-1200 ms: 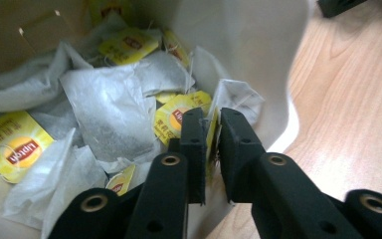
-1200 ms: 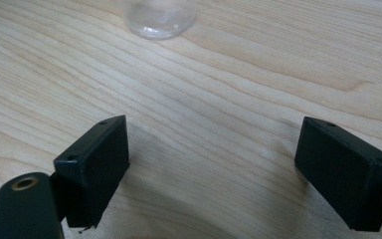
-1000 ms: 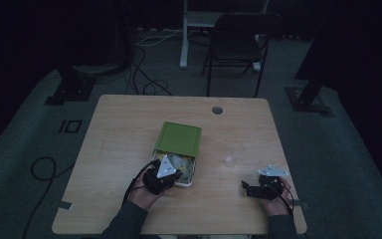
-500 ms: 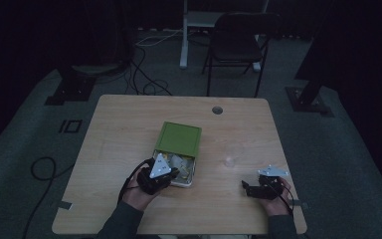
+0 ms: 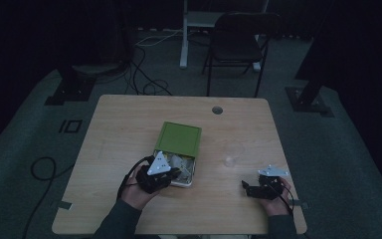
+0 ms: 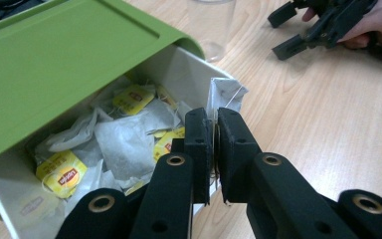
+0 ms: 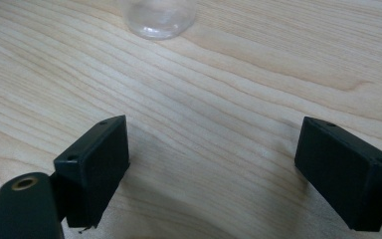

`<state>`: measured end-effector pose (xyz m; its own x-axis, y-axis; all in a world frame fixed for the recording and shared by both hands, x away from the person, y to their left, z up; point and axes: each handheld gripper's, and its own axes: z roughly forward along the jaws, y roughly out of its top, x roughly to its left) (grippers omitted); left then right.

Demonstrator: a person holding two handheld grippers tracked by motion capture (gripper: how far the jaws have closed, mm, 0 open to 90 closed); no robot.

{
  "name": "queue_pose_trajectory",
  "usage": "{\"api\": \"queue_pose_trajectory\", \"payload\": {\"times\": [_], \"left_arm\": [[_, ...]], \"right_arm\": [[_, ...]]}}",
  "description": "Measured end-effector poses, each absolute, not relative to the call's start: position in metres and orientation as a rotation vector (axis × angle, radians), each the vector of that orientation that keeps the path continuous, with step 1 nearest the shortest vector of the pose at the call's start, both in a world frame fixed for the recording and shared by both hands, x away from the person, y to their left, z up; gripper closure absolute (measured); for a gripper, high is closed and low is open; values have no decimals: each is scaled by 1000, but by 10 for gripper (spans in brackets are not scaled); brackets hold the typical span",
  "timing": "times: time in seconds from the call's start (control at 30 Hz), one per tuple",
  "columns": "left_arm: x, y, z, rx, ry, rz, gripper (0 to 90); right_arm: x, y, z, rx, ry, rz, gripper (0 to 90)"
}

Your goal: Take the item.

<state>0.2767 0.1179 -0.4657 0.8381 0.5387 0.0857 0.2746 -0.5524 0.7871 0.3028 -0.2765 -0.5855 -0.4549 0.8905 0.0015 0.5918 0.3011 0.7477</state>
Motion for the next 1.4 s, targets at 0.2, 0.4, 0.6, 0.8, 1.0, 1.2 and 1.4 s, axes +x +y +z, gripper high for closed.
{"api": "queue_pose_trajectory", "payload": {"times": [0.2, 0.4, 0.6, 0.8, 1.0, 1.2, 1.4], "left_arm": [[279, 116, -461, 2174, 579, 393, 851], [282, 110, -457, 2170, 565, 377, 851], [285, 106, -456, 2167, 552, 364, 852], [289, 99, -452, 2165, 536, 350, 852], [294, 93, -448, 2168, 526, 343, 852], [298, 89, -445, 2174, 517, 337, 852], [304, 85, -443, 2169, 518, 320, 852]], "right_arm": [[303, -277, -586, 1322, 2159, 971, 134], [303, -276, -585, 1322, 2160, 971, 134], [303, -276, -585, 1323, 2160, 971, 134], [303, -276, -585, 1323, 2160, 971, 134], [303, -276, -585, 1323, 2160, 972, 134], [303, -276, -585, 1325, 2159, 972, 134], [303, -276, -585, 1324, 2159, 971, 134]]}}
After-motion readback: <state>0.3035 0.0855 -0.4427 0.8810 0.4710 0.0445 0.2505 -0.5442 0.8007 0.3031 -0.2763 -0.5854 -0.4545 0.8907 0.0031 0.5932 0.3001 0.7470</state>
